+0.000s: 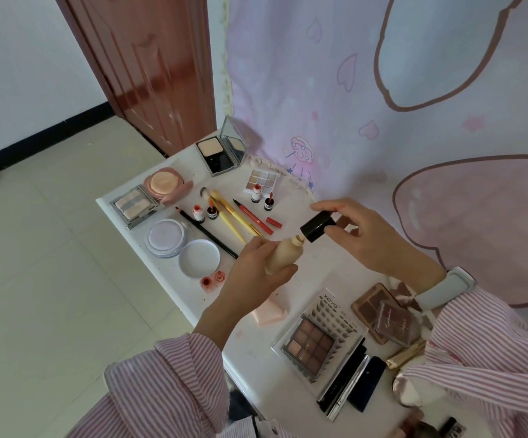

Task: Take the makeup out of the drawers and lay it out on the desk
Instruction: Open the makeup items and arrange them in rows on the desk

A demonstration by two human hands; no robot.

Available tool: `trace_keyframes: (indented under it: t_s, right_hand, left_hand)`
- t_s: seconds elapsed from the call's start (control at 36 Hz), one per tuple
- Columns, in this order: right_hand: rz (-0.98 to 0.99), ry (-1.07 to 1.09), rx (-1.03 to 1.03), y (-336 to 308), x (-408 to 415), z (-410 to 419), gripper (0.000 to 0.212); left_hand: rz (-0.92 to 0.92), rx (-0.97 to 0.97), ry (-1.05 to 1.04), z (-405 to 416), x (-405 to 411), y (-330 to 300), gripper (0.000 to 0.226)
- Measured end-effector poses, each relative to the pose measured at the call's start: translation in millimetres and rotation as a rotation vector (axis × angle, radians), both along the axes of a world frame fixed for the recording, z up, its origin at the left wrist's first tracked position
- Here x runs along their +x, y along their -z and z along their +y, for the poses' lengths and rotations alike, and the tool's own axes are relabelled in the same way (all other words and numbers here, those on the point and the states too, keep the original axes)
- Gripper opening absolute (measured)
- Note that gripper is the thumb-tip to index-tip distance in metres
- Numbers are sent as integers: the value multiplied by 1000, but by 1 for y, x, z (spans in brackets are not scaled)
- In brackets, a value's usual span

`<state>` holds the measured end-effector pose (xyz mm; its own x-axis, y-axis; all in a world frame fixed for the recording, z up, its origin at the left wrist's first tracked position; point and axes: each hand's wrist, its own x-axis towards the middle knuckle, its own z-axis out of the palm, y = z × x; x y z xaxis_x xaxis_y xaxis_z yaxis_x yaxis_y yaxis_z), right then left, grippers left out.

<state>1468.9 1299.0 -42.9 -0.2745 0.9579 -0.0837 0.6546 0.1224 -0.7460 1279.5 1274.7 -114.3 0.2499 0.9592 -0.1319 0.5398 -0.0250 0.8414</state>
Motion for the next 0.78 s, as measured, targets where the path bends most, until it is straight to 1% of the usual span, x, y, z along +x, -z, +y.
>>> trace_keyframes:
  t_s: [0.06, 0.22, 0.31, 0.36, 0.47, 0.53, 0.64, 0.78]
  right_hand:
    - [31, 20, -11, 2, 0, 0, 40]
    - [238, 123, -51, 1, -3, -2, 48]
    - [365, 211, -80, 5, -3, -5, 49]
    - [411, 279, -106, 12, -2, -7, 46]
    - [289, 243, -134, 34, -2, -16, 37]
    - [260, 220, -162, 44, -6, -19, 35]
    - [271, 208, -178, 53, -17, -18, 31]
    - [316, 227, -155, 53, -31, -14, 25]
  left_hand:
    - [-20, -6, -9, 0, 0, 1, 43]
    - [-81, 32, -54, 2, 0, 1, 42]
    - [-126, 59, -100, 4, 2, -1, 37]
    - [-157, 66, -133, 6, 3, -4, 33]
    - [-223, 54, -173, 11, 3, -8, 37]
    - [-251, 32, -165, 14, 2, -11, 38]
    - [-319, -10, -156, 18, 1, -13, 34]
    - [-297, -34, -118, 22, 0, -16, 33]
